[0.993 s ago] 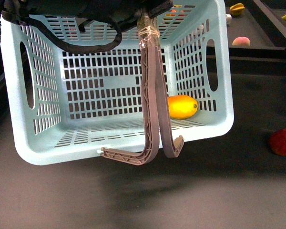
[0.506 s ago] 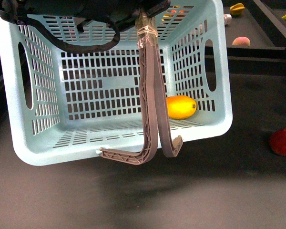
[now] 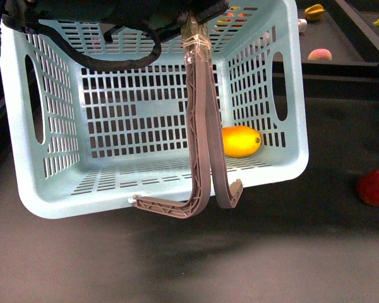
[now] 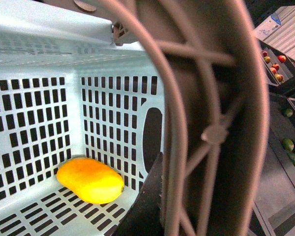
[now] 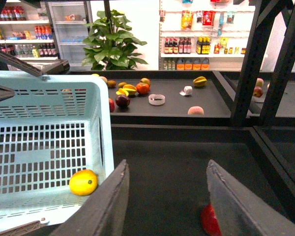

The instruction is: Pick mango with right arm and hold basket with left

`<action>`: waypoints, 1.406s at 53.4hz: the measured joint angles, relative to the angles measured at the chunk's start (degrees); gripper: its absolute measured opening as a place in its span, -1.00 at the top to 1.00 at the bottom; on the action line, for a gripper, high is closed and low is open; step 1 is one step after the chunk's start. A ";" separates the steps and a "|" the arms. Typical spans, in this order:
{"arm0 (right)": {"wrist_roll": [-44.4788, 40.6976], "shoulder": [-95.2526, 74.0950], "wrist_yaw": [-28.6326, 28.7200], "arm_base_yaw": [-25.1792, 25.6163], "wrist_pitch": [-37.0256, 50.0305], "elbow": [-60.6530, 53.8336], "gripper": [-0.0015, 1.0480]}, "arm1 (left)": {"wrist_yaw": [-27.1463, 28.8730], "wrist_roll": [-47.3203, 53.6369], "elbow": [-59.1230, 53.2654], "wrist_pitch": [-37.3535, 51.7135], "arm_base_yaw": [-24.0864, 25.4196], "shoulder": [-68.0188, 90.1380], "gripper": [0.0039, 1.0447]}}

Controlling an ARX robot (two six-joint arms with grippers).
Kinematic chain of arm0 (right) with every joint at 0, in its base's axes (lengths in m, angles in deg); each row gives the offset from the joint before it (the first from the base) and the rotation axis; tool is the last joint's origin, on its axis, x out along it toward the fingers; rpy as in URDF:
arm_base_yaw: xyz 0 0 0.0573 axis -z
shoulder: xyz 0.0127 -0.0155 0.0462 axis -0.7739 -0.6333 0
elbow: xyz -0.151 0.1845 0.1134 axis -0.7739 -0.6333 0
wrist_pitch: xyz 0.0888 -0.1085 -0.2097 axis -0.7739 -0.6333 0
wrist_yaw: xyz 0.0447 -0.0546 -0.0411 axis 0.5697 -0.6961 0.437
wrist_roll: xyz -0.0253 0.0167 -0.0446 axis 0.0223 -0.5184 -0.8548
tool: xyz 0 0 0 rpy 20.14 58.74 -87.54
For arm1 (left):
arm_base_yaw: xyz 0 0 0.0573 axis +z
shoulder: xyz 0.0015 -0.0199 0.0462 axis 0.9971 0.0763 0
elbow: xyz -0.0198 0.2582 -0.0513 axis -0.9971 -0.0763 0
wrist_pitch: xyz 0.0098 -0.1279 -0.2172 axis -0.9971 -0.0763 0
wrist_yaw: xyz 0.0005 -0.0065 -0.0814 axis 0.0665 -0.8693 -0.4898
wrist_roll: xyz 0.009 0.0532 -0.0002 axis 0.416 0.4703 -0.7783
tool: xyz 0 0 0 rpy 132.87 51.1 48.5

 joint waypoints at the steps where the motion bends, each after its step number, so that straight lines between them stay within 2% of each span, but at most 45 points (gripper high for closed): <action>1: 0.00 0.00 -0.02 0.00 0.00 0.00 -0.05 | 0.00 0.02 0.00 0.00 0.00 0.00 0.90; 16: 0.02 0.00 -0.02 0.00 0.00 0.00 -0.88 | -0.02 0.00 0.00 0.00 0.00 0.00 0.90; 18: -0.02 0.00 -0.02 0.00 0.00 0.00 -0.84 | -0.04 0.00 0.00 0.00 0.00 0.00 0.90; 22: 0.00 0.00 -0.04 0.00 -0.02 0.00 -0.84 | -5.53 6.56 0.98 2.71 0.68 2.32 0.90; 26: -0.02 0.02 0.09 0.00 0.00 0.00 -0.84 | -3.69 13.14 5.38 1.79 1.36 6.75 0.90; 31: 0.00 0.02 0.09 0.00 -0.02 0.00 -0.84 | -1.38 11.08 10.01 0.44 3.04 10.10 0.90; 44: 0.00 0.02 -0.02 0.00 -0.02 0.00 -0.84 | 11.39 -5.42 23.15 -9.97 8.31 17.81 0.90; 49: 0.00 0.02 0.00 0.00 -0.04 0.00 -0.84 | 18.34 -14.14 30.03 -17.00 11.96 21.46 0.90; 56: 0.00 0.02 0.00 0.00 -0.04 0.00 -0.84 | 24.00 -23.96 36.44 -24.09 15.89 24.46 0.90; 65: 0.00 0.02 0.00 0.00 -0.04 0.00 -0.84 | 28.11 -34.99 42.34 -30.91 19.63 27.02 0.90; 75: 0.00 0.02 0.00 0.00 -0.04 0.00 -0.84 | 28.70 -46.86 44.59 -33.59 23.02 28.94 0.90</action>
